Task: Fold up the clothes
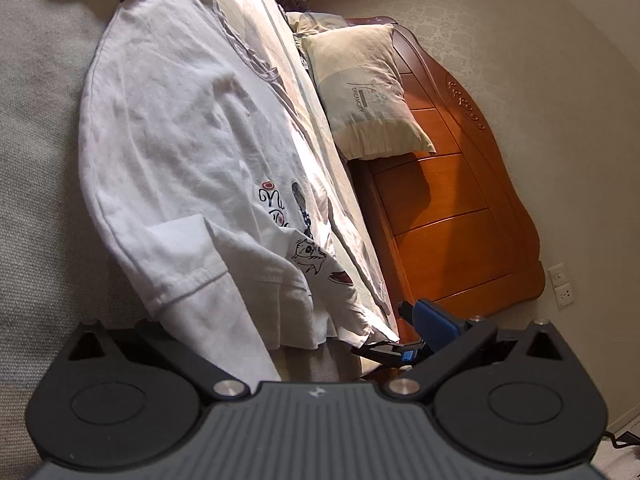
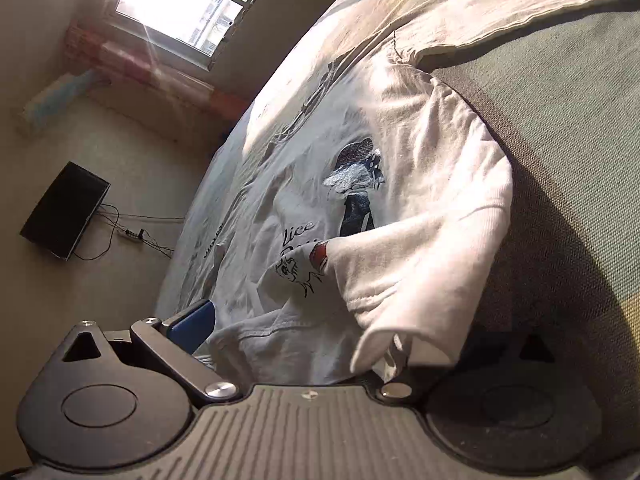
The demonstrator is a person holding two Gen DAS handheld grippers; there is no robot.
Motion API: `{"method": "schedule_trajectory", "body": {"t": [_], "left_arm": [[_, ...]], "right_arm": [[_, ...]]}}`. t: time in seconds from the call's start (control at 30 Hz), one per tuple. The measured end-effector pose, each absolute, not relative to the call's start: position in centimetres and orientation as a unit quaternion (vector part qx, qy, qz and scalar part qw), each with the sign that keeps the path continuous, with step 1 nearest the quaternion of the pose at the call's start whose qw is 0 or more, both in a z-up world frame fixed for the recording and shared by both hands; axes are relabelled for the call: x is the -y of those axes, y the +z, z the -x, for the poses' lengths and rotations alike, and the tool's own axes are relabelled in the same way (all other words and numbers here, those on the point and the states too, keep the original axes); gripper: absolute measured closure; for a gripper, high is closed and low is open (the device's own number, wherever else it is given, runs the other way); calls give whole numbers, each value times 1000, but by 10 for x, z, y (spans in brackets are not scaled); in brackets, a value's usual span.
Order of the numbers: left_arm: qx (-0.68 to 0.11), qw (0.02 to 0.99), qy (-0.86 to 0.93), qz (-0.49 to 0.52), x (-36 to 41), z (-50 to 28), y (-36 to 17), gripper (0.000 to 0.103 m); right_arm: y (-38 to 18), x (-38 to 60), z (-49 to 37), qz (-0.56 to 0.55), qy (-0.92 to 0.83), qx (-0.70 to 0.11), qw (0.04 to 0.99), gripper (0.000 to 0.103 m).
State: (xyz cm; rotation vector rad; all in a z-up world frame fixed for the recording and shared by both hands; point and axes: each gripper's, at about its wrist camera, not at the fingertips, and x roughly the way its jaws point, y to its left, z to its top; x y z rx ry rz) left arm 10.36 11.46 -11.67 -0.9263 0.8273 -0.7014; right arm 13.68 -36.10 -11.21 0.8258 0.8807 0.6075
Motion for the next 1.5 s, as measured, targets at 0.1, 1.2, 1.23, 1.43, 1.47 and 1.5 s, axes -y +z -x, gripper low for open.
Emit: {"method": "schedule_trajectory", "body": {"t": [0.1, 1.2, 1.23, 1.43, 1.47, 1.5], "left_arm": [[-391, 770, -275, 423, -122, -105, -126, 1], [-415, 787, -168, 424, -122, -82, -134, 73], [-417, 787, -171, 421, -122, -81, -131, 73], [-373, 801, -200, 424, -146, -64, -82, 73], [-365, 804, -202, 423, -153, -61, -72, 73], [-364, 812, -194, 413, -158, -59, -64, 73]], "right_arm": [[-118, 366, -122, -394, 242, -401, 791, 1], [-134, 349, -115, -366, 115, -370, 846, 94], [-132, 350, -115, -366, 118, -374, 844, 95], [-93, 359, -96, -388, 180, -370, 825, 98], [-83, 362, -92, -382, 189, -369, 826, 98], [-76, 365, -91, -372, 191, -375, 828, 98]]}}
